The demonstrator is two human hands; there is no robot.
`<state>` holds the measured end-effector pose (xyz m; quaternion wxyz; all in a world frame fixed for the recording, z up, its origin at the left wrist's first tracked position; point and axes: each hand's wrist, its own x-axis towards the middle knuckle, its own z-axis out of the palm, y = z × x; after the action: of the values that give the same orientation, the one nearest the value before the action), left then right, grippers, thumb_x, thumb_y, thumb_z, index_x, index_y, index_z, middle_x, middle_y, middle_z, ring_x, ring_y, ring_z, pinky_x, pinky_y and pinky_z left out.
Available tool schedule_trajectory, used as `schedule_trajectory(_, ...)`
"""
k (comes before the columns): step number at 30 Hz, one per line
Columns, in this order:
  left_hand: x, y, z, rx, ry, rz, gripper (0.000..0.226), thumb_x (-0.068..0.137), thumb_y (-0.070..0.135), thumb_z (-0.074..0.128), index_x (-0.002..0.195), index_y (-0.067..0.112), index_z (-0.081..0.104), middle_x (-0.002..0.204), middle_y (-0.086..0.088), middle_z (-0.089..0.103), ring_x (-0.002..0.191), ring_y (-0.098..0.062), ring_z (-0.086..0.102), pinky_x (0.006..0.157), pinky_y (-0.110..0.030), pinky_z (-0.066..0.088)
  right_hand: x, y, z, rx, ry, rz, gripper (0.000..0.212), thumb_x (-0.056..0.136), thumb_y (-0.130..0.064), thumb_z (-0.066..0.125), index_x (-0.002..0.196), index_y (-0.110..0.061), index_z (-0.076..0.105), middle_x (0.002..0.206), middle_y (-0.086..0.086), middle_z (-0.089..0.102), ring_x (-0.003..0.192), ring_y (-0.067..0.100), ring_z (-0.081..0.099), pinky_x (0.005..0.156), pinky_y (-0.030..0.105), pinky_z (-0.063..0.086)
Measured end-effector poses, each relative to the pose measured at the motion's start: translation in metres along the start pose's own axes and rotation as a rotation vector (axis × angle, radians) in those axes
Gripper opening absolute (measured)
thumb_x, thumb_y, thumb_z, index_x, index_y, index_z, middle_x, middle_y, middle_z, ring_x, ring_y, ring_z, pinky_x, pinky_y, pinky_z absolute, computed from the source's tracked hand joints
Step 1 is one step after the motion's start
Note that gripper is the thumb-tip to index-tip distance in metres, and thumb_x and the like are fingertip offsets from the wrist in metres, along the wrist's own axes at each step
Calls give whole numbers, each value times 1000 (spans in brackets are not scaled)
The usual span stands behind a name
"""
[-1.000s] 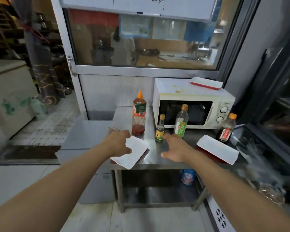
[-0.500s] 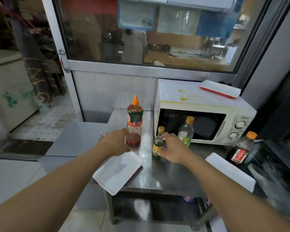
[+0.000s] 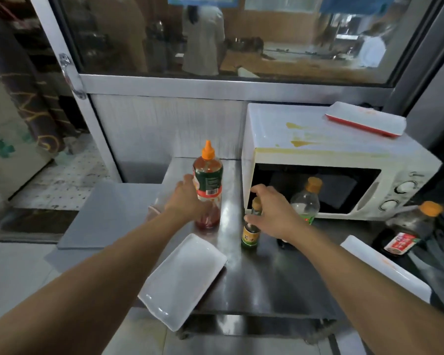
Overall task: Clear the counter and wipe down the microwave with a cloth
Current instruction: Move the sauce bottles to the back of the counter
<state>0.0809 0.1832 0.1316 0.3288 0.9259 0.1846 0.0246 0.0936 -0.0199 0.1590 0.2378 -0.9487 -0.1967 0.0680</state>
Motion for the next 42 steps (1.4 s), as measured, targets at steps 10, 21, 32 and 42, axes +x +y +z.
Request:
schedule_trajectory(10, 57, -25, 22, -246, 30, 55, 94, 64, 34, 84, 137, 13, 28, 132, -9, 50, 121, -29, 49, 99, -43, 44, 14, 1, 20, 50, 170, 147, 67, 82, -26, 70, 139, -15, 36, 131, 8, 45, 116, 24, 49, 88, 28, 38)
schedule_trajectory(21, 73, -26, 53, -407, 136, 46, 88, 59, 33, 86, 130, 20, 35, 122, -3, 57, 111, -25, 57, 85, -33, 45, 10, 21, 38, 79, 235, 231, 65, 81, -23, 71, 137, -15, 38, 131, 9, 46, 118, 24, 48, 93, 28, 38)
schedule_trajectory(32, 68, -8, 53, -411, 195, 57, 80, 56, 32, 88, 119, 19, 41, 104, 6, 56, 97, -16, 57, 80, -33, 48, -5, 52, 34, 84, 278, 266, 62, 82, -24, 69, 136, -13, 41, 136, 7, 46, 126, 21, 44, 95, 22, 32)
schedule_trajectory(42, 59, 9, 42, -420, 179, 81, 82, 56, 31, 88, 122, 17, 41, 108, 3, 58, 91, -12, 52, 77, -30, 45, -19, 72, 15, 77, 440, 478, 46, 79, -25, 71, 119, -14, 50, 117, 8, 54, 106, 28, 55, 82, 37, 47)
